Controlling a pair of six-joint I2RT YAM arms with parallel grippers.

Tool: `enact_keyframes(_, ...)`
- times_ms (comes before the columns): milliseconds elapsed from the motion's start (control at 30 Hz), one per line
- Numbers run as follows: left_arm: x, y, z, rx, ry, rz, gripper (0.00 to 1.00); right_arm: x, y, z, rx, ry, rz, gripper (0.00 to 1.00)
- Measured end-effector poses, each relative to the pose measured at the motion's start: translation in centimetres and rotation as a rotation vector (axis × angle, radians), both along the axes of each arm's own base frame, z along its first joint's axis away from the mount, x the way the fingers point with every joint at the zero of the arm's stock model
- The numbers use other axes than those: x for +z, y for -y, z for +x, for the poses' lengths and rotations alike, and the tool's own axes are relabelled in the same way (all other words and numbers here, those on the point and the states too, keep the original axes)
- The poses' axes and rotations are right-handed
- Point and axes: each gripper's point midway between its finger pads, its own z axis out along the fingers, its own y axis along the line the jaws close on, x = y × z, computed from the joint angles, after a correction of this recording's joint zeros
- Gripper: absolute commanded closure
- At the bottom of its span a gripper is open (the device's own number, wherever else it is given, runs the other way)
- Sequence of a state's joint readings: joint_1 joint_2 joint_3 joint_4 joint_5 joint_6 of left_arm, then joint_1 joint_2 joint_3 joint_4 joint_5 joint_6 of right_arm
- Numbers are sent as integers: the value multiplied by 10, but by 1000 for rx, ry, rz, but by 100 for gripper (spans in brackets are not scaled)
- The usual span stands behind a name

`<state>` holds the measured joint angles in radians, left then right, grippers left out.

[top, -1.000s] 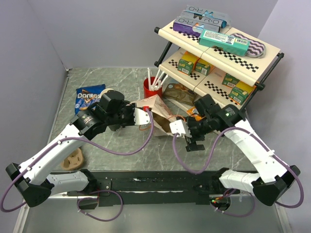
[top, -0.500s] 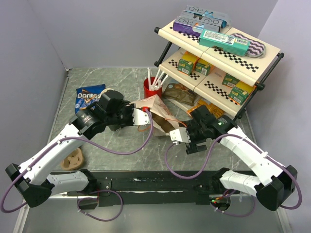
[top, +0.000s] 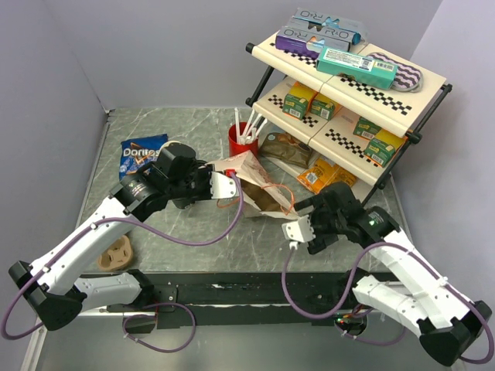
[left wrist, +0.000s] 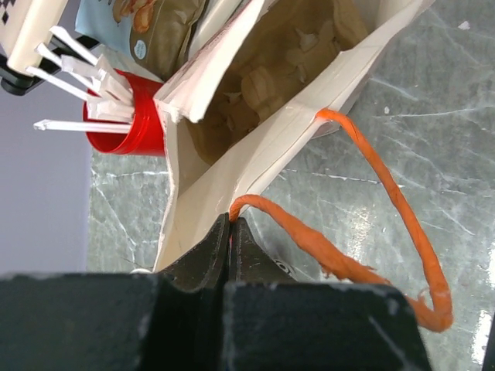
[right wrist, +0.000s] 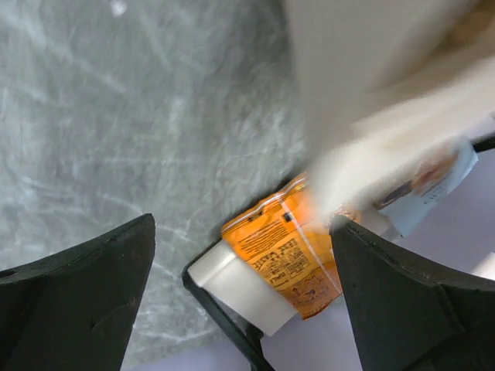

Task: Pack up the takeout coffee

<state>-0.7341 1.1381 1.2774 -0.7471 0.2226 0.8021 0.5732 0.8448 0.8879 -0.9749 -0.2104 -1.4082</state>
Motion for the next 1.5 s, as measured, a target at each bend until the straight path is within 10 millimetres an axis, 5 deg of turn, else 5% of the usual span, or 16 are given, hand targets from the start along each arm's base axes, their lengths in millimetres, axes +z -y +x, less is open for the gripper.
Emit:
enact_keyframes(133,1,-2,2,8,10,4,99,-19,13,-4,8,-7,-76,0)
enact_keyframes(300,1,-4,3,24,6,3,99,-19,12,-6,-1,-33,-71,0)
enact_keyframes(567,11,2,4,115,-124,-77,99,53,-22,-19,-97,-81,284,0)
enact_keyframes(667,7,7,0,149,-226,-128,99,64,-36,-22,-146,-154,395,0)
enact_keyframes(700,6,9,-2,160,-268,-148,94,65,-40,-24,-164,-181,424,0)
enact_keyframes(733,5,10,-4,165,-295,-161,66,66,-43,-24,-180,-201,448,0)
enact_keyframes(800,5,13,-9,167,-348,-192,29,67,-49,-22,-211,-240,484,0)
enact_keyframes(1000,8,15,-23,153,-429,-214,12,76,-63,-12,-289,-308,561,0)
enact_keyframes(1133,55,14,-20,141,-350,-291,4,108,-75,-1,-318,-310,661,0)
enact_keyframes(1300,135,3,-7,154,-153,-451,9,161,-94,16,-311,-295,805,0)
enact_keyframes(1400,147,0,6,178,-118,-474,11,178,-105,21,-248,-296,829,0)
enact_keyframes(1500,130,6,31,203,-151,-451,11,177,-115,24,-190,-310,817,0)
